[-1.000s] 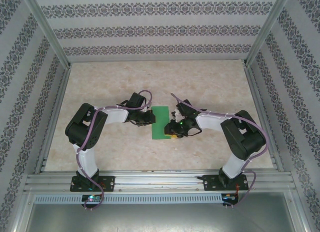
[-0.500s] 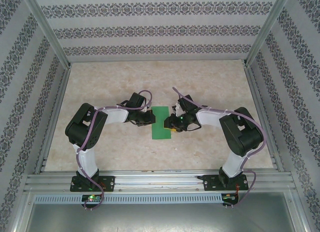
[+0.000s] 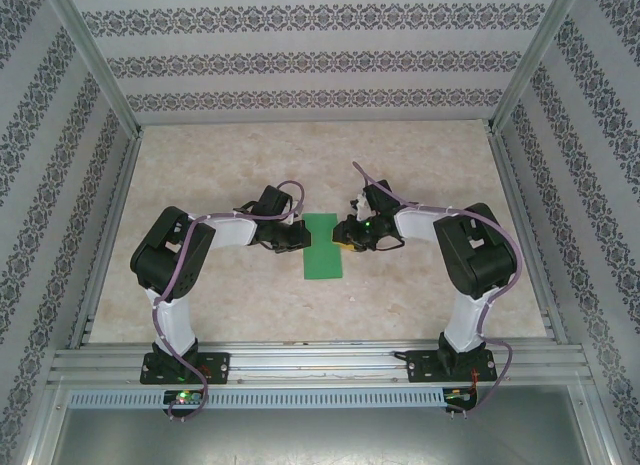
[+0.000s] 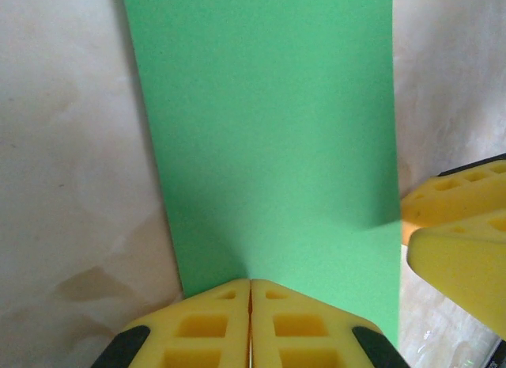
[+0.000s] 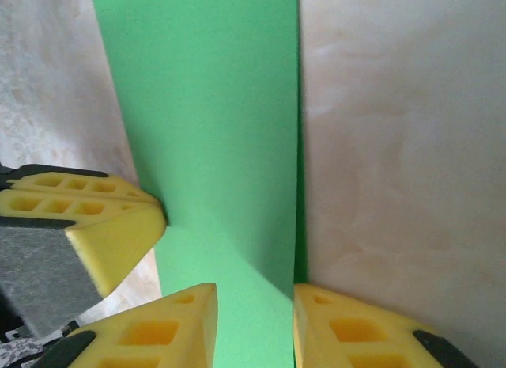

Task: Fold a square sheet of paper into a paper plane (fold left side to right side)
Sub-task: Fold the triangle a second time at the center of the table.

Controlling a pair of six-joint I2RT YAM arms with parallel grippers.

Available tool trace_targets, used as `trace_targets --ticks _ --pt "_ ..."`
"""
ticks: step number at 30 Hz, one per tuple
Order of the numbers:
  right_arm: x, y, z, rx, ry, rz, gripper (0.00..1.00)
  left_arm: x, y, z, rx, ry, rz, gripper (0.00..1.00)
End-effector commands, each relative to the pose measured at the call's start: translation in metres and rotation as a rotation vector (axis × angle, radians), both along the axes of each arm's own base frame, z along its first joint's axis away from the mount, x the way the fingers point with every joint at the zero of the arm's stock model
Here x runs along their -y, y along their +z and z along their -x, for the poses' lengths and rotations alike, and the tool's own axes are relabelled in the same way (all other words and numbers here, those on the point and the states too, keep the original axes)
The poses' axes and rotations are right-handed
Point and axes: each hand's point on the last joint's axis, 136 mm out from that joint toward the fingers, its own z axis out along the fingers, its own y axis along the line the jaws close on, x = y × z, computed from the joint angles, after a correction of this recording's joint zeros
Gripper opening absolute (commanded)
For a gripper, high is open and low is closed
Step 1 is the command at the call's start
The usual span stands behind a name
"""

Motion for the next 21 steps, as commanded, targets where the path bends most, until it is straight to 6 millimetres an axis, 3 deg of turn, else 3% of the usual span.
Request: trace_targets --ticks 1,11,17,21 --pt "-0.002 0.0 0.0 0.005 0.022 -0.015 0.28 0.001 -0.014 0.009 -0.024 -0.012 -0.039 0.09" --pt "-0.001 0.006 0.002 0.008 0.026 -0.027 0.02 0.006 0.01 0.0 0.038 -0.031 -0.017 0.17" --pt "-0.001 0.017 0.004 -0.003 0.017 -0.041 0.0 0.0 0.05 -0.003 0.178 -0.037 -0.014 0.3" --pt "0.0 0.025 0.006 -0.033 0.0 -0.04 0.0 -0.003 0.079 0.013 0.321 -0.102 -0.034 0.37"
